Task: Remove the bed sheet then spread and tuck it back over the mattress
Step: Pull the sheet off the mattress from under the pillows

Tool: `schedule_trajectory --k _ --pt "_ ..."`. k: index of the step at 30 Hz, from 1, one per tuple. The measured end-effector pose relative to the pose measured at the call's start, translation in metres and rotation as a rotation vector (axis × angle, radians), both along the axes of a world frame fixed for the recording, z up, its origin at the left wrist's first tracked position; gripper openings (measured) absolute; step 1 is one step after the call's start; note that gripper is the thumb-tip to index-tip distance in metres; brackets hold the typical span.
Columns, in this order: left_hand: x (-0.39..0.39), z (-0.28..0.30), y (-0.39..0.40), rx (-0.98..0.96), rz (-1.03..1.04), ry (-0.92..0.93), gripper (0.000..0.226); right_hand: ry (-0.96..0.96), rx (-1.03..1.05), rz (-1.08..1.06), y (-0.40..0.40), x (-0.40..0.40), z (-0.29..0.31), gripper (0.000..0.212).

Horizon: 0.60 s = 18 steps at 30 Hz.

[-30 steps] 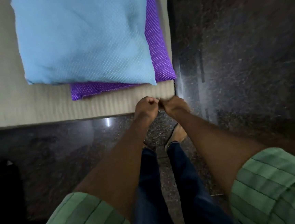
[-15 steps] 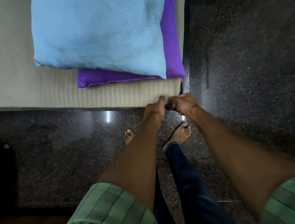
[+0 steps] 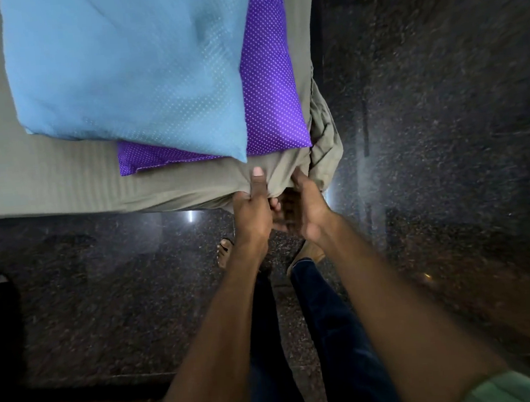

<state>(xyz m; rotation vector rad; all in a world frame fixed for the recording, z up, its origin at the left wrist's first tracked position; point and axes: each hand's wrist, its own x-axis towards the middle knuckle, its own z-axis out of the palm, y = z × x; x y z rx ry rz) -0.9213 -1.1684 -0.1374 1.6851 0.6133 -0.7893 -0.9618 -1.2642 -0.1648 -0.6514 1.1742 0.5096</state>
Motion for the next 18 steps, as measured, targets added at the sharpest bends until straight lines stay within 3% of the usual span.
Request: schedule_trajectory --k 3,6,10,13,15,18 --pt "0.007 0.011 0.005 -0.078 -0.083 -0.077 0.047 -0.021 -0.023 -0.100 -0.002 0.037 0.009 0.047" --pt "0.007 0.006 0.015 -0.136 -0.099 -0.005 0.054 -0.105 -0.114 -0.172 -0.003 0.061 0.007 0.036" --pt "0.001 -0.029 0.038 -0.116 0.111 0.357 0.090 -0.243 -0.066 -0.303 -0.015 0.059 0.024 0.023" --pt "0.008 -0.044 0.037 -0.256 0.110 0.583 0.097 -0.424 0.060 -0.423 -0.037 0.032 0.038 0.024" --pt "0.015 -0.048 0.026 -0.387 0.223 0.591 0.081 -0.447 0.081 -0.380 -0.042 0.012 0.033 0.027" --pt "0.035 -0.051 0.005 -0.361 0.480 0.454 0.024 -0.156 -0.158 -0.022 -0.031 -0.007 0.010 0.038"
